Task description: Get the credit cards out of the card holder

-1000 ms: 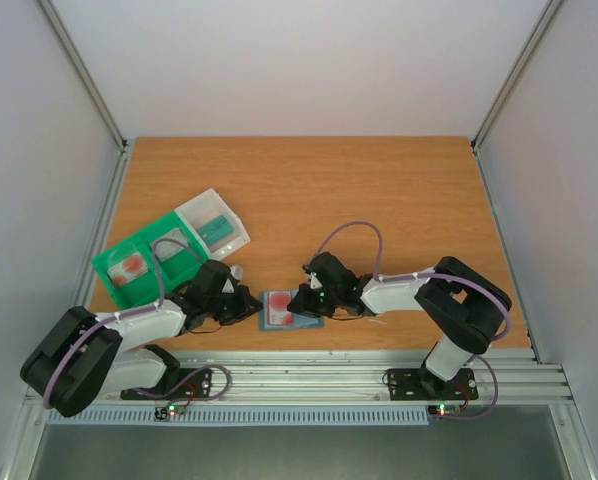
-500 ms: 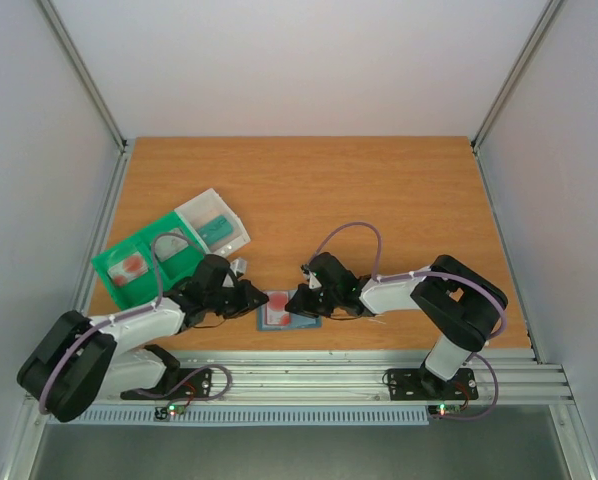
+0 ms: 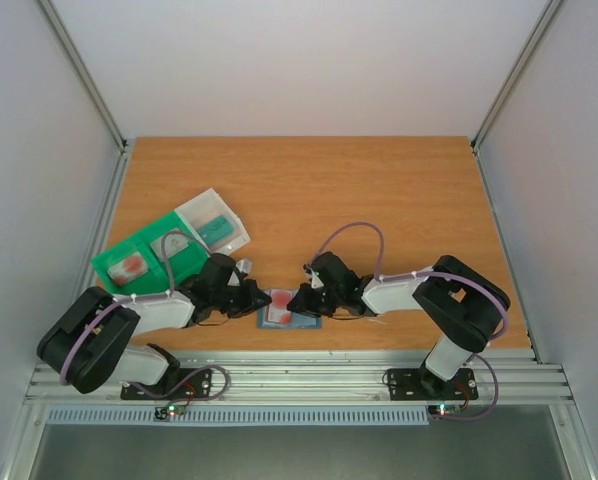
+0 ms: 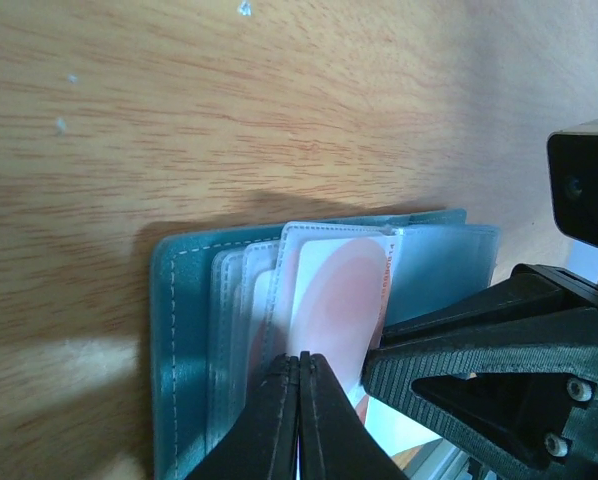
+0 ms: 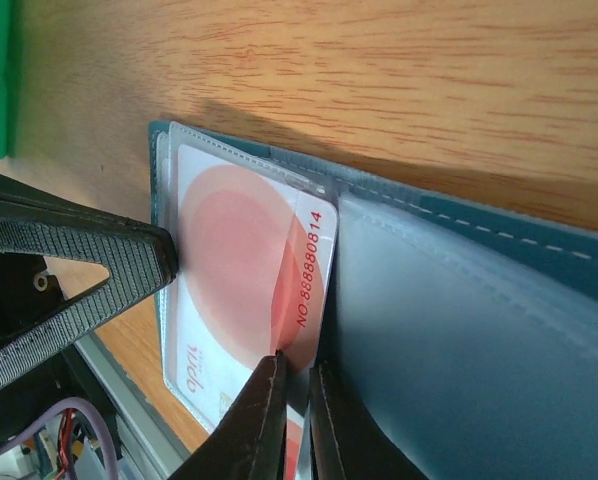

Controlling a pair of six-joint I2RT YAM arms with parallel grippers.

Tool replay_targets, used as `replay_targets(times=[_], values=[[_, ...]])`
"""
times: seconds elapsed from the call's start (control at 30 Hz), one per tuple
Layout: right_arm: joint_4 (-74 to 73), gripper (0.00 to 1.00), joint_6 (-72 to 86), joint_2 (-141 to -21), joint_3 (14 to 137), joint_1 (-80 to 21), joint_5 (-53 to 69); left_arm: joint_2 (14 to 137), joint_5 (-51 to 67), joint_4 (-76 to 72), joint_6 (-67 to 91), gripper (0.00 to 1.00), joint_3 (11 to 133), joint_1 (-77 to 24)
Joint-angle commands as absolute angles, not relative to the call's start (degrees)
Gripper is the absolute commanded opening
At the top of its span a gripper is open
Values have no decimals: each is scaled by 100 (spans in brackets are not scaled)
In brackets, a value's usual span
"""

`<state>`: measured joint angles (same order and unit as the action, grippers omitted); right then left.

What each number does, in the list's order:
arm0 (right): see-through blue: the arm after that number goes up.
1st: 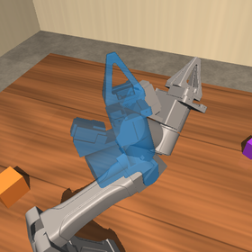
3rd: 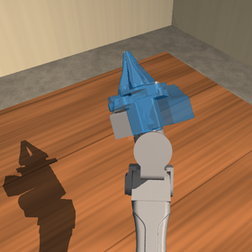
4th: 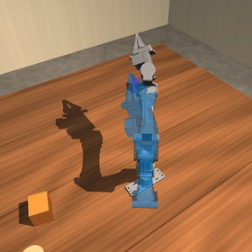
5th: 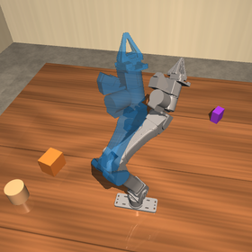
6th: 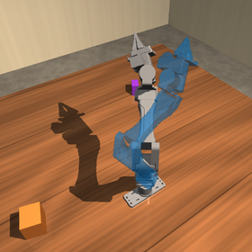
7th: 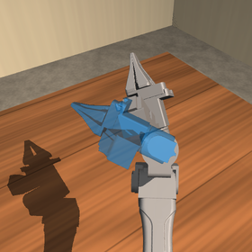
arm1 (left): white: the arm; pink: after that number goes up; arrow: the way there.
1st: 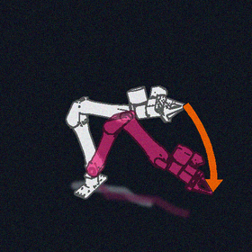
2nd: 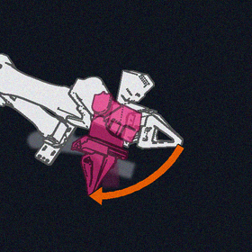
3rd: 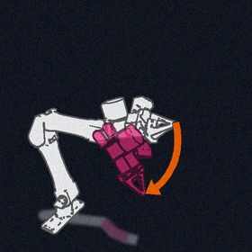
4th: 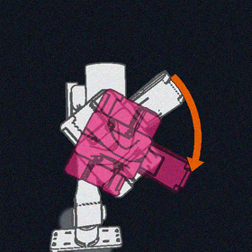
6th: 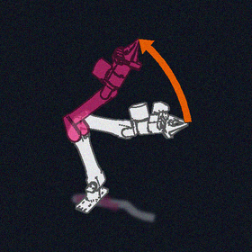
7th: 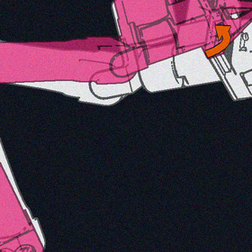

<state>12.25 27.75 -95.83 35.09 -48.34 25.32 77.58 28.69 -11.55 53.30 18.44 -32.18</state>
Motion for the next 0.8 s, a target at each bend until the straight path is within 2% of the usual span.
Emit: replay_targets(times=[0.0, 0.3, 0.77], values=[[885, 8, 2628, -9601, 3287, -4755, 2336, 7957, 2566, -787, 5212, 2, 1811, -3262], [867, 6, 2606, -9354, 3083, -4603, 2287, 7855, 2448, -680, 5203, 2, 1708, -3264], [1836, 1, 2711, -9250, 2558, -4527, 2630, 7402, 2286, -296, 5199, 3, 1707, -3261]])
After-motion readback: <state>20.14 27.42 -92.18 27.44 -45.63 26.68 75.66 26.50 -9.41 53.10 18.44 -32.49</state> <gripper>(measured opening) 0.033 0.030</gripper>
